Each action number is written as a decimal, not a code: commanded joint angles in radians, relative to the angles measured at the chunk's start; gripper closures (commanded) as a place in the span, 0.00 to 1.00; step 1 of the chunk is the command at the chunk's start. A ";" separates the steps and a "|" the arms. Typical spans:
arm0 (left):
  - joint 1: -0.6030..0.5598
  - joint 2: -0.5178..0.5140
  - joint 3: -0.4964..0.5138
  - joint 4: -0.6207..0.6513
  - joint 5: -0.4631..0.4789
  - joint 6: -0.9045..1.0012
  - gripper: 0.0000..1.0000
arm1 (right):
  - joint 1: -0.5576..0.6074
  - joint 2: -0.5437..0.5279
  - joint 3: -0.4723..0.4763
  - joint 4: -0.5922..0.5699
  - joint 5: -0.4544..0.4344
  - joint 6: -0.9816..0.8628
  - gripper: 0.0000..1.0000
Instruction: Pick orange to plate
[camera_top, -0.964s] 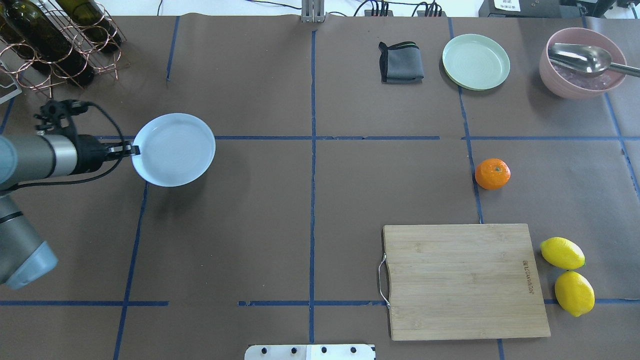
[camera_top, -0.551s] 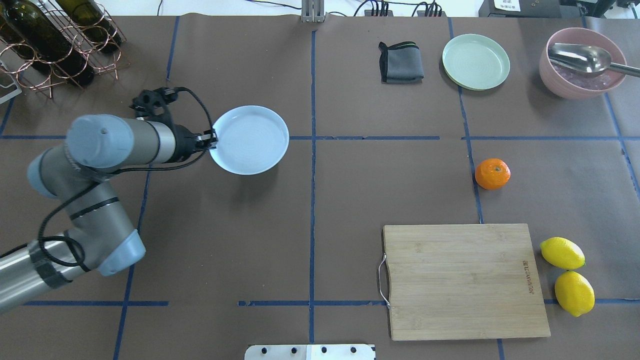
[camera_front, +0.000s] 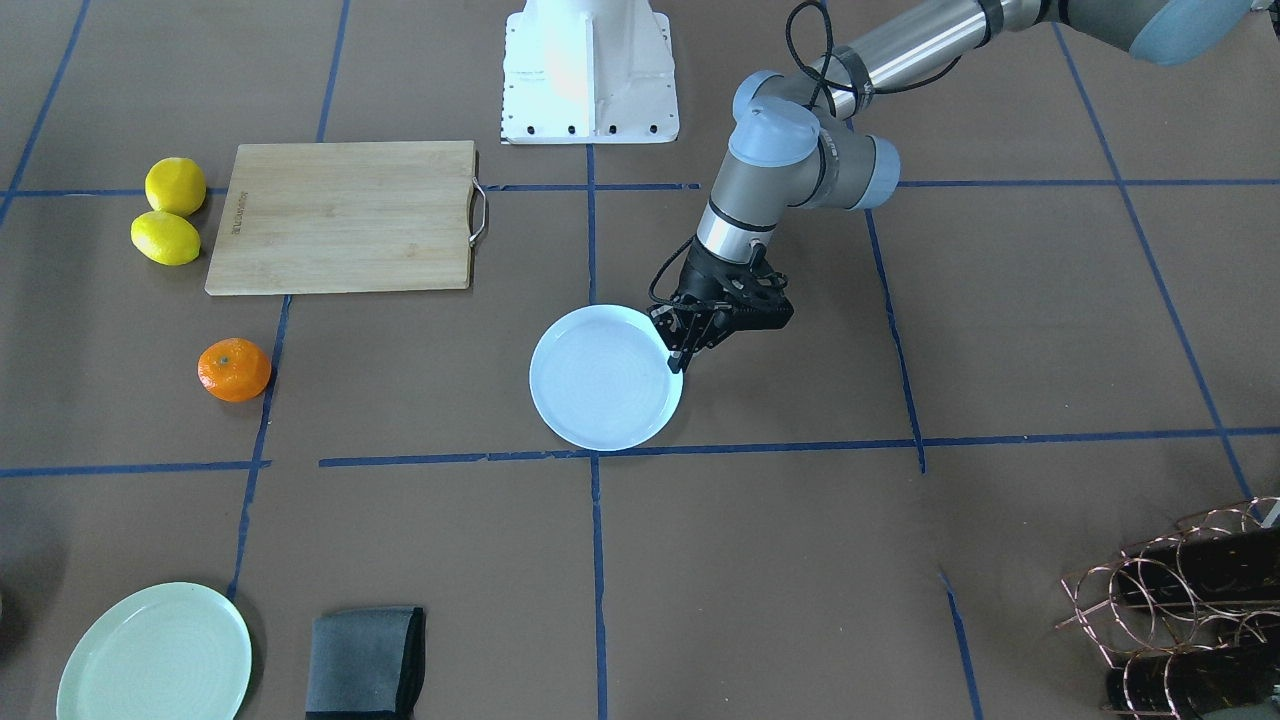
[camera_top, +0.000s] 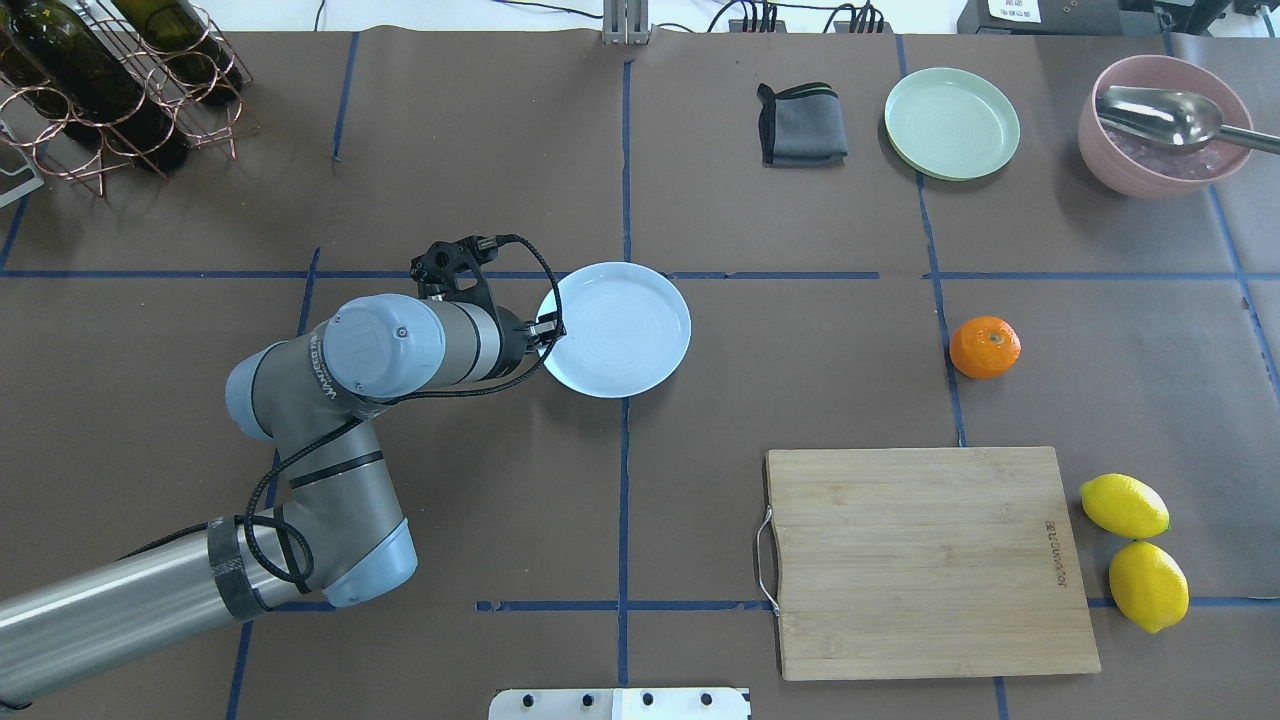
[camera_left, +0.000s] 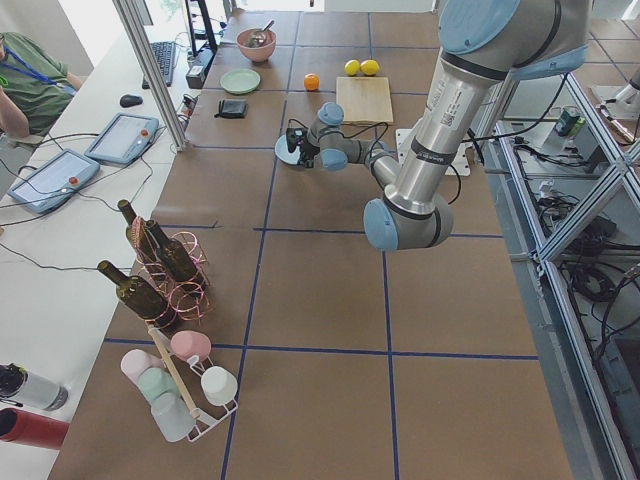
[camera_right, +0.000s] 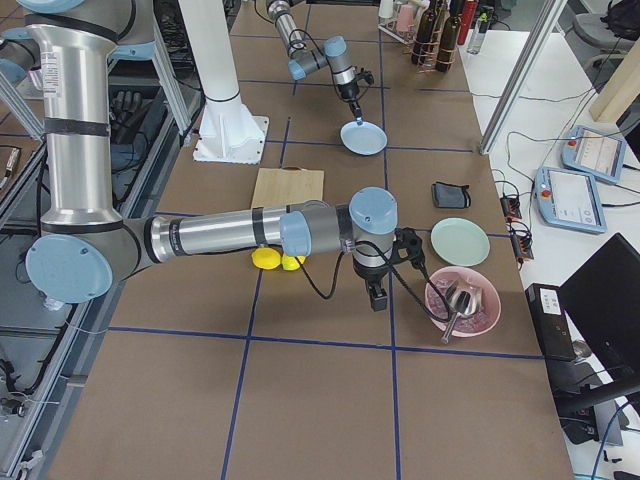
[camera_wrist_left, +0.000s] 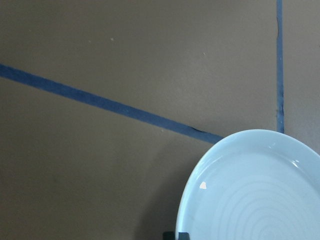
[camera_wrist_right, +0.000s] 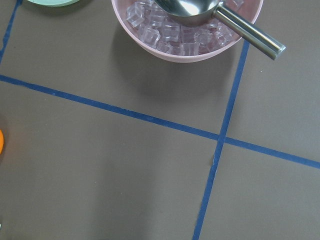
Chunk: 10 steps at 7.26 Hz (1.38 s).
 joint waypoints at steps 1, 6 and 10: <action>0.004 -0.011 0.003 0.001 0.000 0.001 1.00 | 0.000 0.000 -0.001 0.000 0.008 0.000 0.00; -0.020 0.000 -0.071 0.096 -0.048 0.148 0.00 | 0.000 0.002 0.001 0.000 0.008 0.000 0.00; -0.369 0.231 -0.431 0.490 -0.319 0.785 0.00 | 0.000 0.002 0.056 0.014 0.011 0.002 0.00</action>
